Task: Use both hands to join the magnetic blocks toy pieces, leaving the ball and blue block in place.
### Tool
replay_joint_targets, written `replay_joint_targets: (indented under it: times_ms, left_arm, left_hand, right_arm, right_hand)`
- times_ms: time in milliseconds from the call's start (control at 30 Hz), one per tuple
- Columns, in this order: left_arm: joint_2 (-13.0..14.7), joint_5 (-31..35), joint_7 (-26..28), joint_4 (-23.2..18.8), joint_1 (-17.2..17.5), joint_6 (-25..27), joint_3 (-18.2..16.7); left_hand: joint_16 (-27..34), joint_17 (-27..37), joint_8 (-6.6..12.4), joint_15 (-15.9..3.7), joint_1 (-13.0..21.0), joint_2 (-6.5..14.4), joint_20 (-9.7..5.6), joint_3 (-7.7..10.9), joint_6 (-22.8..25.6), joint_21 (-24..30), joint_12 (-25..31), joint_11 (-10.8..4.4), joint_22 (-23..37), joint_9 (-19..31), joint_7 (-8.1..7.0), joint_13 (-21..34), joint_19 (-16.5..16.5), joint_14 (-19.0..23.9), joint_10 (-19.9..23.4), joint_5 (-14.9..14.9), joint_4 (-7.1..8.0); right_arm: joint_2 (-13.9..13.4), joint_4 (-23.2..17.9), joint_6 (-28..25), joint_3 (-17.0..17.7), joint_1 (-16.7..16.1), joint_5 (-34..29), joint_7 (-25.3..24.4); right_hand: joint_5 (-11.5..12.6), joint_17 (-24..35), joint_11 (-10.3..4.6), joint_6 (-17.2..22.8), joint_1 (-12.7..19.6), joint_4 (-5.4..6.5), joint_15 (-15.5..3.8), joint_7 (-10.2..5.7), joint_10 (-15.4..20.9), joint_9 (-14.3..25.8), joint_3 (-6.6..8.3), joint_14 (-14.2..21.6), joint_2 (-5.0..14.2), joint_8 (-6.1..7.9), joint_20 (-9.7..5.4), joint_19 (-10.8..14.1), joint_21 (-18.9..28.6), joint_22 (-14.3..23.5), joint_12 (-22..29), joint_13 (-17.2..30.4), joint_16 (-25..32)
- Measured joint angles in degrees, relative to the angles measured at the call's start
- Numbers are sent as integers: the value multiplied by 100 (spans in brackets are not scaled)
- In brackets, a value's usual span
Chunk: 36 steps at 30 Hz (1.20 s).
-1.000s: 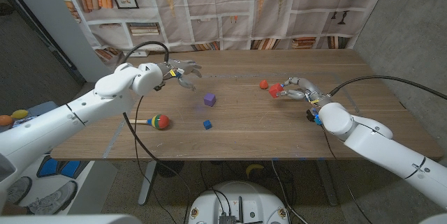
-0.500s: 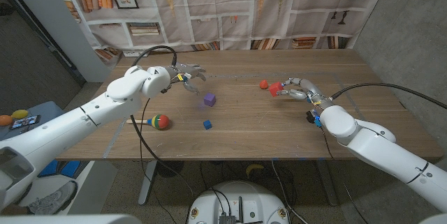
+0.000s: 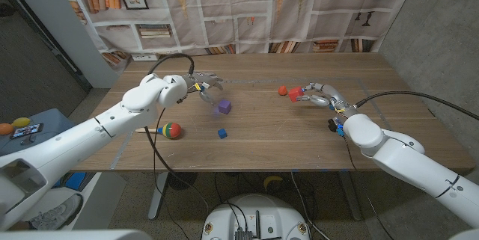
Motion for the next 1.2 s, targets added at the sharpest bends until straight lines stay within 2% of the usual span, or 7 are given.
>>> replay_joint_targets:
  times_ms: [800, 1033, 1200]
  left_arm:
    - [-301, -84, 134, 327, -49, -67, 214]
    - [-353, -80, 210, 421, -96, -108, 285]
    - [-378, -43, 287, 475, -112, -127, 322]
  left_hand:
    - [0, 0, 46, 30, -24, -24, 32, -158, -18, 26, 0, 9, 0, 0, 0, 0, -67, -30, -70, -27, 30]
    - [45, 0, 90, 42, -21, -21, 46, -157, 128, 36, 27, -42, 0, 0, 18, 0, -53, -19, 12, -27, 30]
    - [73, 0, 156, 62, 116, 35, 52, -172, 350, 69, 71, -80, 0, 0, 20, 0, 102, 29, 152, -27, 15]
  right_arm:
    - [-15, 57, 74, -31, 19, 72, -65]
    - [-15, 57, 85, -31, -5, 80, -104]
    - [-9, 56, 101, -31, -13, 81, -124]
  right_hand:
    - [-4, -1, 0, 0, 0, -8, 0, 0, 0, 0, -41, 0, 0, 0, 0, 0, 0, 0, -41, 0, 0]
    - [-5, -1, 0, 0, 0, -8, 0, 0, 0, 0, -41, 0, 0, 0, 0, 0, 0, 0, -41, 0, 0]
    - [2, 21, -32, 0, 0, -8, 0, 0, 32, 0, -40, 0, 0, 0, 0, 0, 0, 0, -41, 0, 0]
